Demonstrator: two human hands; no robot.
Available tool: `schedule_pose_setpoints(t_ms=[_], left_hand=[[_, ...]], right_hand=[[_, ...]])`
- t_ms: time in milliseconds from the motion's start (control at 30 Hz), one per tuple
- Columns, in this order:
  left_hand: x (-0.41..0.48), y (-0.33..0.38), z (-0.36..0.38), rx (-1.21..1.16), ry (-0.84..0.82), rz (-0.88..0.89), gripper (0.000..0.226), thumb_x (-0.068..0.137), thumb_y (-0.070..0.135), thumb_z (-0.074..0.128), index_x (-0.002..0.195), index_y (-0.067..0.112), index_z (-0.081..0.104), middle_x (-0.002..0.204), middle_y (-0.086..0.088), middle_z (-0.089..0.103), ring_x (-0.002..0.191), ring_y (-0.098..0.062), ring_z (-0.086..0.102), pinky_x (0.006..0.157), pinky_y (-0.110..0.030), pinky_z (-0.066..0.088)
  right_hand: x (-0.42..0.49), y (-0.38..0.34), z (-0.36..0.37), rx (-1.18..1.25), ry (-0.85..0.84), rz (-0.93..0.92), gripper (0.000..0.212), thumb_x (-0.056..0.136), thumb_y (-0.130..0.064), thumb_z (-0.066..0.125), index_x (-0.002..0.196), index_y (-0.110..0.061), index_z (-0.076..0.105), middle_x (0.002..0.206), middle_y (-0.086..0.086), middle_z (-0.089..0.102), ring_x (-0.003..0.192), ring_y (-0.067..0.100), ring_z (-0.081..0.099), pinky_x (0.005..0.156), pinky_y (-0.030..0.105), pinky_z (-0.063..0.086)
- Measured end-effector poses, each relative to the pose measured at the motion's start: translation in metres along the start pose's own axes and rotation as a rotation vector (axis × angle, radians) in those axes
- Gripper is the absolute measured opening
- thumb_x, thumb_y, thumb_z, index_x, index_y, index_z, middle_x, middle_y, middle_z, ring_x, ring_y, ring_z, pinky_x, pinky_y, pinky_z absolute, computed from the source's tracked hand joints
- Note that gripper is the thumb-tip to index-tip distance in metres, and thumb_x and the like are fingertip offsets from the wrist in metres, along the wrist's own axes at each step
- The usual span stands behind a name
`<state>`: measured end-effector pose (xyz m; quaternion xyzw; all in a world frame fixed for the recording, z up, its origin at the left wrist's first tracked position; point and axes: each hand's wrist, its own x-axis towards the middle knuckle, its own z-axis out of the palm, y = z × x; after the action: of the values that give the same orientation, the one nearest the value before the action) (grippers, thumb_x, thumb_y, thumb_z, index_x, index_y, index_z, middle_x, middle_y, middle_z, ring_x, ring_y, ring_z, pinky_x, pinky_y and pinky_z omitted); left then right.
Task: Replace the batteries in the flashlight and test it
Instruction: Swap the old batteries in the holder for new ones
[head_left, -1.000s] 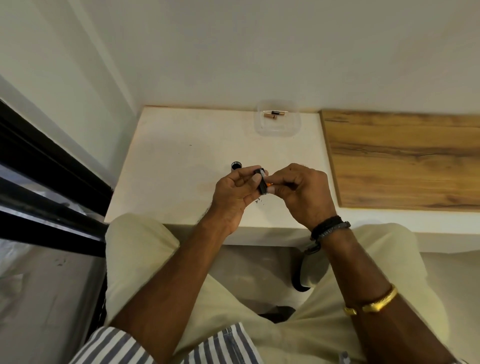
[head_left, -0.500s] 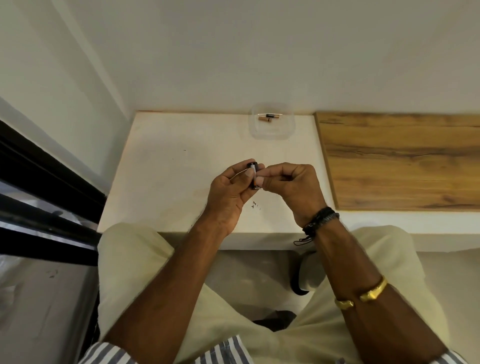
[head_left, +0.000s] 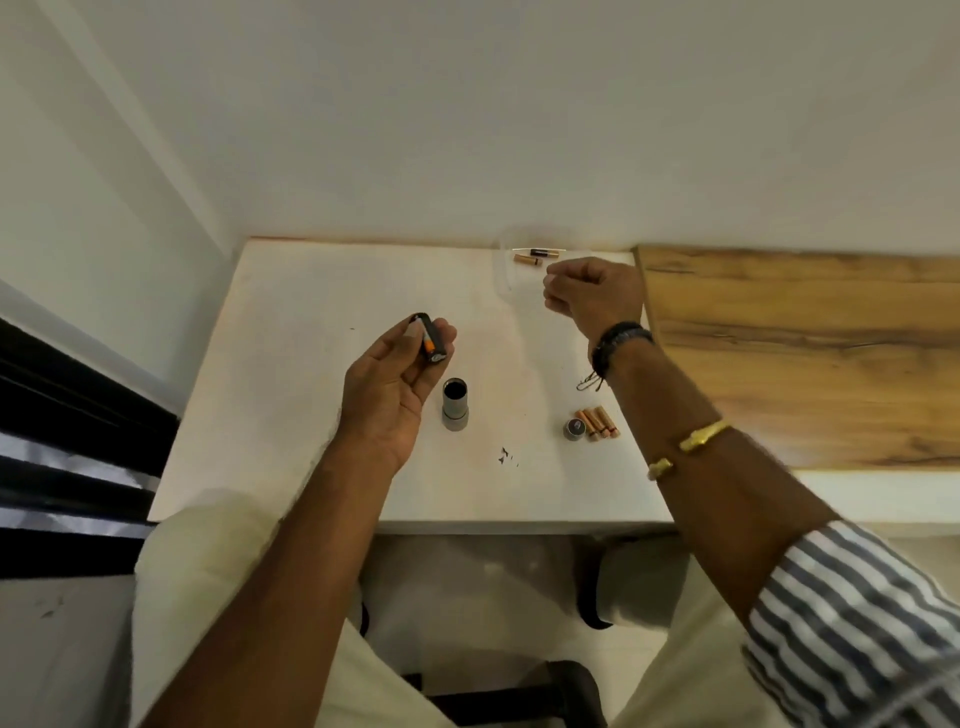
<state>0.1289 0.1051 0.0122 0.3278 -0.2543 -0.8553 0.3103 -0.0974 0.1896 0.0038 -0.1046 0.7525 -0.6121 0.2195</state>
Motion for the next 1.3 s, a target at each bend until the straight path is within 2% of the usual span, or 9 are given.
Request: schedule_pose_setpoints(t_ms=[100,200,300,400,700,1000,1100,1200,1300], left_hand=[[0.007,-0.005,-0.012,-0.027,0.035,-0.030,0.029,0.099,0.009,0.053,0.125,-0.004,0.057,0.119,-0.025,0.067,0.106,-0.029,0.070,0.091,-0.034,0.057],[0.014,-0.010,-0.020,-0.053,0.069,-0.076,0.032,0.099,0.009,0.052,0.127,-0.005,0.055,0.122,-0.026,0.065,0.110,-0.030,0.068,0.095,-0.035,0.055],[0.018,-0.010,-0.025,-0.064,0.075,-0.108,0.029,0.099,0.009,0.051,0.125,-0.003,0.057,0.124,-0.025,0.065,0.112,-0.030,0.067,0.095,-0.035,0.055],[0.021,-0.006,-0.026,-0.075,0.068,-0.111,0.031,0.095,0.011,0.055,0.123,-0.002,0.059,0.123,-0.024,0.066,0.111,-0.028,0.068,0.093,-0.033,0.056],[0.018,0.002,-0.016,-0.156,0.032,-0.127,0.031,0.087,0.012,0.060,0.115,0.000,0.063,0.106,-0.016,0.072,0.100,-0.025,0.072,0.086,-0.029,0.058],[0.003,0.006,-0.017,-0.219,-0.079,-0.159,0.036,0.100,0.004,0.045,0.135,0.004,0.054,0.119,-0.018,0.066,0.116,-0.031,0.063,0.100,-0.041,0.052],[-0.006,0.006,-0.015,-0.168,-0.113,-0.139,0.033,0.103,0.005,0.042,0.133,0.004,0.055,0.122,-0.020,0.065,0.116,-0.033,0.064,0.099,-0.041,0.053],[-0.021,0.006,-0.012,-0.101,-0.129,-0.113,0.032,0.102,0.006,0.045,0.132,0.002,0.056,0.120,-0.022,0.065,0.114,-0.034,0.065,0.096,-0.040,0.054],[-0.036,0.003,-0.009,0.038,-0.138,-0.063,0.032,0.100,0.006,0.051,0.131,0.001,0.057,0.121,-0.025,0.066,0.113,-0.037,0.065,0.095,-0.041,0.055]], right_hand=[[0.042,0.006,0.015,-0.325,0.109,-0.101,0.022,0.078,-0.008,0.075,0.068,-0.027,0.077,0.077,0.002,0.077,0.075,0.022,0.075,0.077,0.037,0.064],[0.074,0.008,0.028,-0.644,0.132,-0.186,0.018,0.085,-0.011,0.068,0.087,-0.022,0.082,0.090,0.004,0.079,0.086,0.023,0.072,0.075,0.023,0.055],[0.099,0.012,0.041,-0.843,0.089,-0.205,0.019,0.089,-0.016,0.064,0.098,-0.019,0.080,0.101,0.009,0.076,0.094,0.029,0.070,0.079,0.030,0.058],[0.117,0.016,0.052,-0.935,0.040,-0.164,0.020,0.089,-0.019,0.066,0.105,-0.016,0.077,0.107,0.011,0.074,0.097,0.033,0.070,0.085,0.037,0.060],[0.119,0.024,0.055,-1.043,0.077,-0.139,0.025,0.090,-0.030,0.072,0.110,-0.015,0.073,0.114,0.014,0.070,0.102,0.038,0.069,0.084,0.041,0.060],[0.045,-0.001,0.036,-0.546,0.105,-0.140,0.016,0.081,-0.016,0.067,0.093,-0.018,0.077,0.092,0.000,0.076,0.088,0.020,0.068,0.074,0.026,0.052],[0.006,-0.009,0.025,-0.277,0.082,-0.097,0.014,0.076,-0.016,0.067,0.081,-0.027,0.074,0.082,-0.005,0.076,0.082,0.018,0.073,0.076,0.039,0.063],[-0.050,-0.012,0.015,-0.046,-0.024,-0.072,0.017,0.085,-0.005,0.067,0.088,-0.020,0.076,0.086,0.006,0.076,0.078,0.017,0.071,0.069,0.035,0.062],[-0.103,-0.014,0.006,0.159,-0.127,-0.077,0.016,0.092,-0.003,0.066,0.103,-0.008,0.076,0.090,0.012,0.073,0.080,0.018,0.069,0.071,0.031,0.060]])
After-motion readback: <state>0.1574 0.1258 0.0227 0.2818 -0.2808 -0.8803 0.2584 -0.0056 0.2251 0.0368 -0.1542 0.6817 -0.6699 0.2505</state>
